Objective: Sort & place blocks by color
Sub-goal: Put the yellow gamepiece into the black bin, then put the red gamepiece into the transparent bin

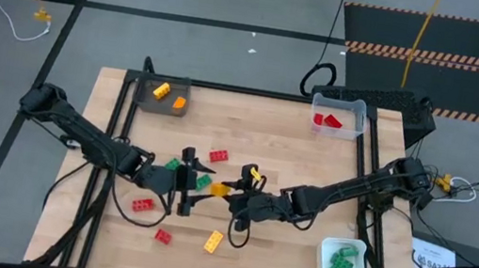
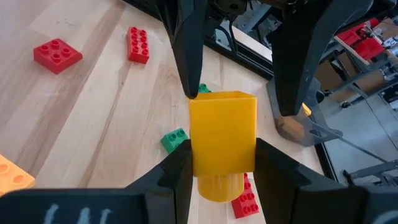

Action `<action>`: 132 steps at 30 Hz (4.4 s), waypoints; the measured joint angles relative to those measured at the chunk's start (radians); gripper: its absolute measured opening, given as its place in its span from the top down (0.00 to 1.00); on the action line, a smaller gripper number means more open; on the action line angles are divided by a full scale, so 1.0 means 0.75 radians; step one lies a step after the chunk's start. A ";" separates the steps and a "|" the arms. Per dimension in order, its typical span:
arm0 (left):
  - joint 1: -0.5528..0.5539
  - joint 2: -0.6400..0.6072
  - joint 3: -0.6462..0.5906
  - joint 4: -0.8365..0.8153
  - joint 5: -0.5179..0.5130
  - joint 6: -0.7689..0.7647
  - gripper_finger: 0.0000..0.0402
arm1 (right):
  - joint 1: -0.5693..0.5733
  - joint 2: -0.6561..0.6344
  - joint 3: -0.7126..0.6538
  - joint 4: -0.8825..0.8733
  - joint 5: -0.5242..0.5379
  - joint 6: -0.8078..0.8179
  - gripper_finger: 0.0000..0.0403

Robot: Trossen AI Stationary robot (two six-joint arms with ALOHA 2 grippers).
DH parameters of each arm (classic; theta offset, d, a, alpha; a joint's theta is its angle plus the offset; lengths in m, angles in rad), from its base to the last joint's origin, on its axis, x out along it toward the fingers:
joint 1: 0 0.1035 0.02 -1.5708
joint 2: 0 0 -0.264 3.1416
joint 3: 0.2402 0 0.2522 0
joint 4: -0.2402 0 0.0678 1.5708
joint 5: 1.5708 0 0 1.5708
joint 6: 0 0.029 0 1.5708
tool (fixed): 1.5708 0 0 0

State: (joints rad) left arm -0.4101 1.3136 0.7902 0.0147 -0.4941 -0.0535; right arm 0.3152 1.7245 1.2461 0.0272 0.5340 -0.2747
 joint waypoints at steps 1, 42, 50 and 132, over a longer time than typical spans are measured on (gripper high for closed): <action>-0.005 0.000 0.000 0.001 -0.006 0.003 0.23 | -0.004 0.000 0.000 0.002 -0.001 0.000 0.70; 0.039 0.056 0.001 0.082 -0.067 -0.079 0.24 | 0.017 0.001 -0.003 0.044 -0.088 -0.003 0.70; 0.070 0.080 0.001 0.086 -0.069 -0.070 0.51 | 0.014 0.002 -0.002 0.040 -0.085 0.015 0.70; 1.384 -0.294 0.001 -0.525 0.474 -0.309 0.34 | 0.173 -0.014 -0.001 -0.327 0.158 0.347 0.57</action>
State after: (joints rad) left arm 0.6277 1.0929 0.7906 -0.3794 -0.1387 -0.2852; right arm 0.4446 1.7138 1.2457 -0.2184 0.6525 -0.0142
